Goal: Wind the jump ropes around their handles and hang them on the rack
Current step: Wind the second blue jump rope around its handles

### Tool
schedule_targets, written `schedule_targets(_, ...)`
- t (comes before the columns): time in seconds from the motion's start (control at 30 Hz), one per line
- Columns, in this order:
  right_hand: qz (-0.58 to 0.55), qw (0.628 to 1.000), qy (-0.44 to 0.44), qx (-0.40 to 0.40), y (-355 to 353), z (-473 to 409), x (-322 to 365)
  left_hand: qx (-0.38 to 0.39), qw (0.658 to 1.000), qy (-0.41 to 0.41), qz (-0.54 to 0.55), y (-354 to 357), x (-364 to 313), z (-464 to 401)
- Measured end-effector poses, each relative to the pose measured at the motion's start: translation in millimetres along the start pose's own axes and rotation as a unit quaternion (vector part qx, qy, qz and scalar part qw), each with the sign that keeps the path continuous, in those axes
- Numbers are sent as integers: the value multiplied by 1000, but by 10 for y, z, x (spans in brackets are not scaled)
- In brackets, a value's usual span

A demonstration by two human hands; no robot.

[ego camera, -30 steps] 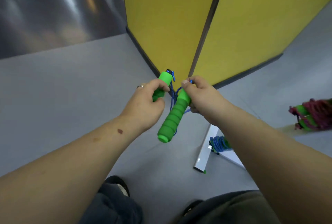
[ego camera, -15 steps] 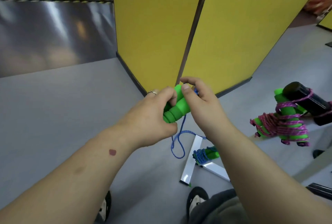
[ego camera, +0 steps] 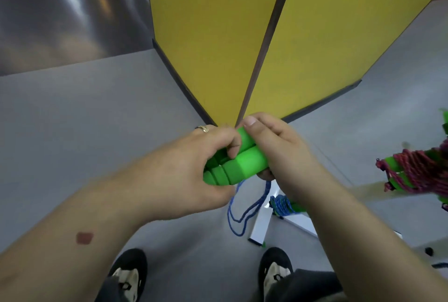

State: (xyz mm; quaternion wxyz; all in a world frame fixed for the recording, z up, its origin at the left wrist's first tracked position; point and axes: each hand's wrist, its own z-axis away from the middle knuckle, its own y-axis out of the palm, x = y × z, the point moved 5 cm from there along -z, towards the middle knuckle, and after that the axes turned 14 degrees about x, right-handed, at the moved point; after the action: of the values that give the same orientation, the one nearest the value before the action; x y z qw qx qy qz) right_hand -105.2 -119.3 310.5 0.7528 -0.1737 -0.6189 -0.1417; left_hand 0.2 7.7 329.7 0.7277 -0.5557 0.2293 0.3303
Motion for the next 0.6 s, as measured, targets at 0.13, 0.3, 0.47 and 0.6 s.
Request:
schedule_targets(0.13,66,997,-4,-41,-88,-14,-20,-45,996,-66,-34,51,71,-36)
schedule_targets(0.3,41,998,3,-44,-112,11,-48,-40,992,-75,-95,122,53,-79)
schedule_targets(0.47,-7,1000,28,-6,-110,34,-75,-31,996,-62,-48,115,54,-51)
schedule_targets(0.6,18,999,16,-39,-82,48,-37,-50,991,-73,-104,134,11,-54)
